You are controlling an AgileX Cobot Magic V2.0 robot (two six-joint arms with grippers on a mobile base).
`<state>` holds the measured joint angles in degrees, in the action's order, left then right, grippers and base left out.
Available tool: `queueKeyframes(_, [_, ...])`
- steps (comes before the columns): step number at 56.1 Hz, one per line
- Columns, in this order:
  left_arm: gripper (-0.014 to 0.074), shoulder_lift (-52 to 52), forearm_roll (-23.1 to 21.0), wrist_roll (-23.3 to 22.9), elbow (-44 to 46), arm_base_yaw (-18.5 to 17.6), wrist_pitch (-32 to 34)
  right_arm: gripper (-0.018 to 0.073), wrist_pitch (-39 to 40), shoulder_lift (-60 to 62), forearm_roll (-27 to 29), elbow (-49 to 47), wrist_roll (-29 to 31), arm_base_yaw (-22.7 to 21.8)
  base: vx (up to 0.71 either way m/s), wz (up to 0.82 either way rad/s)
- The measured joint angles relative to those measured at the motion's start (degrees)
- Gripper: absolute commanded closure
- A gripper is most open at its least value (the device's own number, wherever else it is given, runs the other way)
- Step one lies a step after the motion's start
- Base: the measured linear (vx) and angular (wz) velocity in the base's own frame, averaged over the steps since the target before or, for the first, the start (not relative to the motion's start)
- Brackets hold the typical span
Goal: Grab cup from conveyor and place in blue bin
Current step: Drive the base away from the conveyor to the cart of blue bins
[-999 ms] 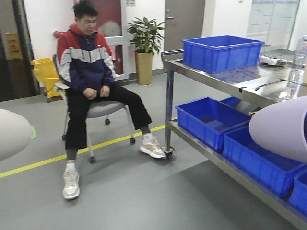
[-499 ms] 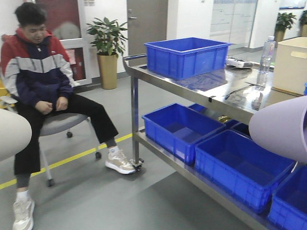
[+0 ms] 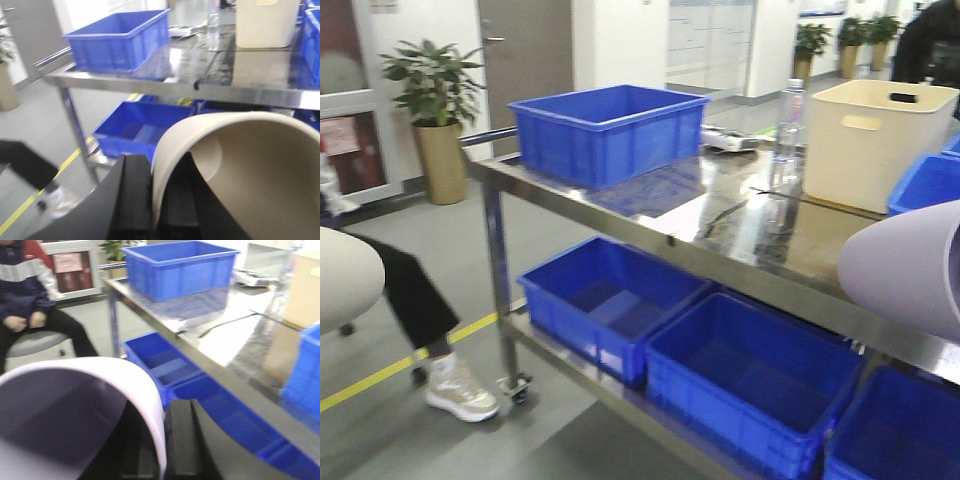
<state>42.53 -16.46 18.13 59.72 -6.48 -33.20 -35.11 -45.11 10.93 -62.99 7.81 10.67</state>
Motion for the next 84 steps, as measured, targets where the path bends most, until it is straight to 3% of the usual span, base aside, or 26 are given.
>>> queueKeyframes(50, [0.0603, 0.0, 0.0, 0.0, 0.0, 0.0, 0.0, 0.0568, 0.0, 0.0, 0.0, 0.0, 0.0, 0.0, 0.35, -0.51])
queueKeyframes(84, [0.0603, 0.0, 0.0, 0.0, 0.0, 0.0, 0.0, 0.0568, 0.0, 0.0, 0.0, 0.0, 0.0, 0.0, 0.26, -0.27])
